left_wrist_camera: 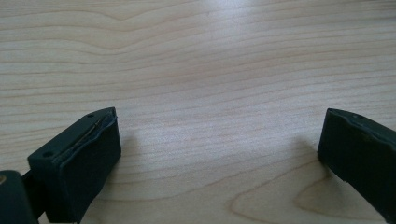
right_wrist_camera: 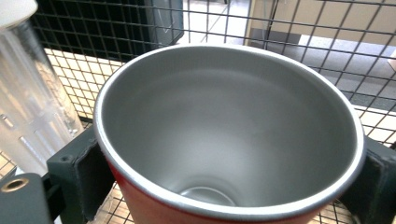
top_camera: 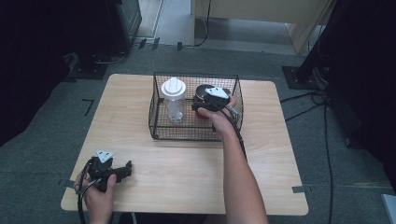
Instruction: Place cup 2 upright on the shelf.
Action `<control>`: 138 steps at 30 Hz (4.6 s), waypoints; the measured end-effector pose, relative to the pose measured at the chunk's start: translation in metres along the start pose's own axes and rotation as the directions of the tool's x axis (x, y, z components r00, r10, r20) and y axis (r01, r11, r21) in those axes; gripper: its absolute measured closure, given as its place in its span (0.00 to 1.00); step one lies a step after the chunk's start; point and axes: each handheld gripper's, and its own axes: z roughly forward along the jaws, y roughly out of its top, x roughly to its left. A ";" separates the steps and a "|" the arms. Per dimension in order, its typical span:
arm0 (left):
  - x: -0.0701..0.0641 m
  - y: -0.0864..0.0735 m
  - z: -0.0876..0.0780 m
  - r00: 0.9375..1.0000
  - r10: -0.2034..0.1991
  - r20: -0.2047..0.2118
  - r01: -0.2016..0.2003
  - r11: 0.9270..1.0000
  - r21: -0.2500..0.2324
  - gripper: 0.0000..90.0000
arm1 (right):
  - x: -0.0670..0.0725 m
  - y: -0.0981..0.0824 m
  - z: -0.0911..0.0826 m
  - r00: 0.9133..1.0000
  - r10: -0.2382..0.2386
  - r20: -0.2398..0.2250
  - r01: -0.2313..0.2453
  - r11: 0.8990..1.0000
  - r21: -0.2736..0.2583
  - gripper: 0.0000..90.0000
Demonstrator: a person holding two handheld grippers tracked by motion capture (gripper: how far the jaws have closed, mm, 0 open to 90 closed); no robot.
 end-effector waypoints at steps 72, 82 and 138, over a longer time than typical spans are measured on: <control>0.000 0.000 0.000 1.000 -0.001 -0.001 0.001 1.000 -0.002 0.00 | -0.045 0.000 -0.129 0.998 -0.008 -0.063 -0.008 0.969 -0.245 0.00; 0.000 0.000 0.000 1.000 -0.002 -0.001 0.002 1.000 -0.003 0.00 | -0.050 -0.015 -0.154 0.997 -0.003 -0.074 -0.016 0.966 -0.257 0.00; 0.000 0.000 0.000 1.000 0.000 0.000 0.000 1.000 -0.002 0.00 | -0.137 -0.169 -0.232 0.987 0.072 0.145 -0.060 0.995 -0.086 0.00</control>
